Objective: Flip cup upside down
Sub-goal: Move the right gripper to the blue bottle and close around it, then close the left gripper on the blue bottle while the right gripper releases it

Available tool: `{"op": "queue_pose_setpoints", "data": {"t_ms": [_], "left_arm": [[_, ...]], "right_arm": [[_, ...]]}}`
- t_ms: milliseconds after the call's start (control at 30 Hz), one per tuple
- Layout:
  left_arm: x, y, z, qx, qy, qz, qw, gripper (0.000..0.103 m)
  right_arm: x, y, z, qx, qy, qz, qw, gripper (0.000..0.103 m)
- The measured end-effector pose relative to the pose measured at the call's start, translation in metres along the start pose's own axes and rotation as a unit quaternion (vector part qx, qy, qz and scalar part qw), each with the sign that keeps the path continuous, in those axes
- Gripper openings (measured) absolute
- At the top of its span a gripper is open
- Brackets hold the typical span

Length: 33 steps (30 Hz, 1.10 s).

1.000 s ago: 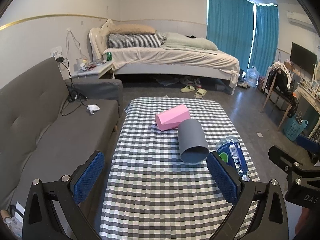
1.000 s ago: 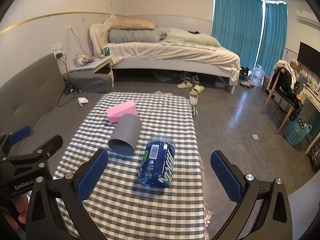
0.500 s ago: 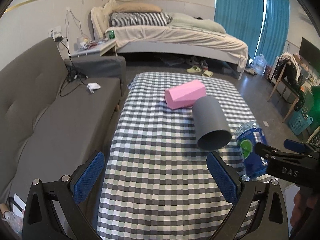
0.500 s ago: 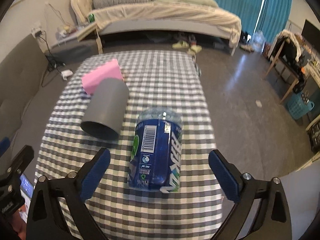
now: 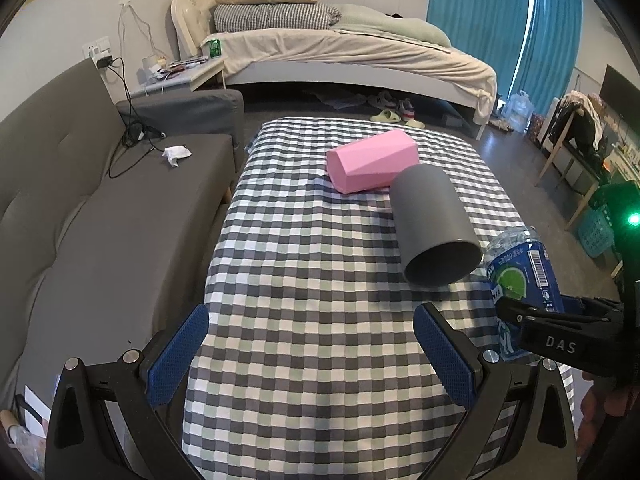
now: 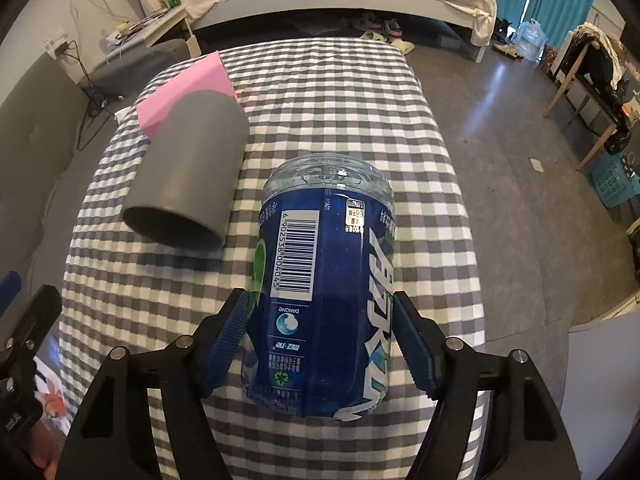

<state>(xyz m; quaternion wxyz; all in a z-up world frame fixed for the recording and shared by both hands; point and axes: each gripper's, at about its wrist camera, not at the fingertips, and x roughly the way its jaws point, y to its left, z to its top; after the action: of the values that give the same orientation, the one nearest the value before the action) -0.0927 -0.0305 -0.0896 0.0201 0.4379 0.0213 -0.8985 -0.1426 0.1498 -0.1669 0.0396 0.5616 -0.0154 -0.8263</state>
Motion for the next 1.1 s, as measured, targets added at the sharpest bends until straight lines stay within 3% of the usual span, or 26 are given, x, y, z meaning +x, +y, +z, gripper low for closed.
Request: {"op": "queue_pose_setpoints", "data": {"t_ms": [433,700,867,900,1000,1100], "left_arm": [[-0.031,0.006,-0.014,-0.008,-0.028,-0.001,0.9996,0.103],[-0.050,0.013,-0.028,-0.010,-0.035,0.006,0.9993,0.103],[-0.056,0.018,-0.029,-0.017,-0.035,0.015,0.9991,0.103],[-0.058,0.018,-0.030,-0.019,-0.035,0.015,0.9991,0.103],[-0.061,0.018,-0.030,-0.022,-0.033,0.020,0.9990,0.103],[-0.064,0.014,-0.028,-0.020,-0.030,0.023,0.9991,0.103]], "right_arm": [[-0.039,0.039,-0.052,-0.038,-0.001,0.041,0.998,0.071],[-0.036,0.060,-0.090,-0.065,0.032,0.057,0.996,0.071],[-0.038,0.065,-0.094,-0.074,0.024,0.054,0.995,0.072],[-0.038,0.064,-0.093,-0.069,0.025,0.061,0.995,0.073],[-0.046,0.059,-0.093,-0.065,0.014,0.062,0.996,0.089],[-0.069,0.051,-0.091,-0.066,-0.015,0.076,0.995,0.089]]}}
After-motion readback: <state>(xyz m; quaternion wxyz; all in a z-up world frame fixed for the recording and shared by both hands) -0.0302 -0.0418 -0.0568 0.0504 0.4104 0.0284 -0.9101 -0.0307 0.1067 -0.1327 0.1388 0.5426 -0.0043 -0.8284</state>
